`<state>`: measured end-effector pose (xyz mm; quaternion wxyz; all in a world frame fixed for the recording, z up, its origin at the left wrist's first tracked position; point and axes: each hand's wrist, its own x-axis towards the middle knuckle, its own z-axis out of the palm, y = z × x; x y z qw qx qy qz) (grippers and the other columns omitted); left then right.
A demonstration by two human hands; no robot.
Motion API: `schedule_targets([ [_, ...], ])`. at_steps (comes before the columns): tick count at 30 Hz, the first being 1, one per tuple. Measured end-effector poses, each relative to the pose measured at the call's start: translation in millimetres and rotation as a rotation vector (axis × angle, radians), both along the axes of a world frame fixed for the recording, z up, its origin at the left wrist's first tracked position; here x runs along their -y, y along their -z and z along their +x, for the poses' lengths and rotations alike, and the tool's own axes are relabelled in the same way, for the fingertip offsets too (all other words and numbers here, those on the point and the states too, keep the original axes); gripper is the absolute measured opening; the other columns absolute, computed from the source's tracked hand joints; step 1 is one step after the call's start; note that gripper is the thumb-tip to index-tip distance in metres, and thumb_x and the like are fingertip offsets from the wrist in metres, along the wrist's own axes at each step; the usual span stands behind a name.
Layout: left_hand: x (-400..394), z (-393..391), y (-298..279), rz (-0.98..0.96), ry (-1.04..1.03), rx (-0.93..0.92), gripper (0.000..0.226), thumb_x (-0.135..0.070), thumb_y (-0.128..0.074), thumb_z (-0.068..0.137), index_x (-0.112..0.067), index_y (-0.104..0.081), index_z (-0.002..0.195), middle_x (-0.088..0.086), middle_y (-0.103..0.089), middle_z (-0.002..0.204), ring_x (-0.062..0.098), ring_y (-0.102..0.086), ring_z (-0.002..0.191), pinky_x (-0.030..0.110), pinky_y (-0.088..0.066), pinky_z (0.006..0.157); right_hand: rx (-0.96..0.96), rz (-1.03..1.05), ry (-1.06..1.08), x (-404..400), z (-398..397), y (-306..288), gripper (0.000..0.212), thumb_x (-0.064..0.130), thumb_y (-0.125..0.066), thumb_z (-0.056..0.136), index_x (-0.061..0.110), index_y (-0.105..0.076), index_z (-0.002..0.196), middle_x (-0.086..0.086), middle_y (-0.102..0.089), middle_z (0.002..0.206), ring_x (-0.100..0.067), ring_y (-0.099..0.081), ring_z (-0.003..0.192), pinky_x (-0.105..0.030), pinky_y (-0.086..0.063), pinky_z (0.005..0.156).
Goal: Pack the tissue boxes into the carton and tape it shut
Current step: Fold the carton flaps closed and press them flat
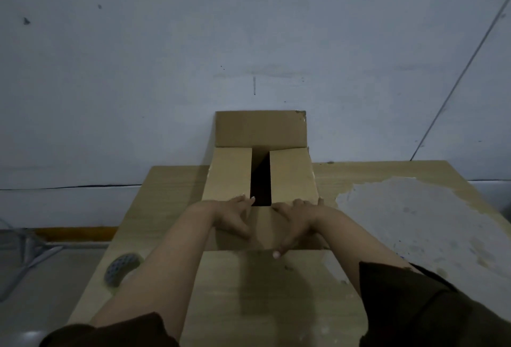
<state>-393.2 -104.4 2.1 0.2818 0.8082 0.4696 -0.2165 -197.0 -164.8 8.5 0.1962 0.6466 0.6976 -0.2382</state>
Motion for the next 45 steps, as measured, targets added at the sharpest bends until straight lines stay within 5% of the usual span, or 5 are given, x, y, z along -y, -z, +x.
schedule_targets([
  [14, -21, 25, -14, -0.147, 0.08, -0.328, 0.142, -0.066, -0.08, 0.05, -0.042, 0.022, 0.146, 0.001, 0.022, 0.161, 0.026, 0.012, 0.15, 0.048, -0.013, 0.121, -0.133, -0.363, 0.117, -33, -6, -34, 0.107, 0.038, -0.076, 0.075, 0.035, -0.003, 0.153, -0.001, -0.011, 0.161, -0.029, -0.015, 0.147, -0.046, -0.022, 0.119],
  [21, -41, 19, -50, -0.32, -0.033, -0.081, 0.077, -0.044, -0.069, 0.077, -0.037, -0.036, 0.146, -0.001, -0.033, 0.155, 0.027, -0.028, 0.144, 0.052, -0.019, 0.117, -0.388, -0.256, 0.228, -39, 20, -58, 0.062, 0.048, -0.072, 0.07, 0.028, -0.063, 0.128, 0.001, -0.055, 0.14, -0.022, -0.048, 0.129, -0.041, -0.033, 0.115],
  [27, -74, 6, -56, 0.15, -0.055, 0.294, 0.023, -0.045, -0.062, 0.081, -0.03, -0.065, 0.064, -0.01, -0.061, 0.072, 0.011, -0.055, 0.072, 0.033, -0.043, 0.076, -0.542, 0.292, 0.353, -60, 34, -60, 0.029, 0.051, -0.072, 0.076, 0.024, -0.07, 0.064, 0.009, -0.064, 0.073, -0.013, -0.058, 0.082, -0.029, -0.045, 0.077],
  [39, -100, 37, 27, 0.611, -0.179, 0.373, 0.029, -0.036, -0.056, 0.087, -0.032, -0.059, 0.115, -0.005, -0.05, 0.121, 0.019, -0.043, 0.119, 0.049, -0.016, 0.117, -0.244, 0.528, 0.372, -129, 34, 13, 0.02, 0.042, -0.058, 0.087, 0.033, -0.067, 0.103, 0.004, -0.068, 0.111, -0.023, -0.049, 0.119, -0.051, -0.027, 0.109],
  [45, -93, 47, 64, 0.635, -0.258, 0.448, 0.035, -0.032, -0.045, 0.089, -0.03, -0.054, 0.123, -0.006, -0.045, 0.125, 0.017, -0.039, 0.123, 0.047, -0.018, 0.118, -0.573, 0.556, 0.588, -173, 58, 25, 0.025, 0.031, -0.062, 0.085, 0.021, -0.065, 0.109, -0.011, -0.052, 0.123, -0.029, -0.054, 0.111, -0.03, -0.043, 0.091],
])
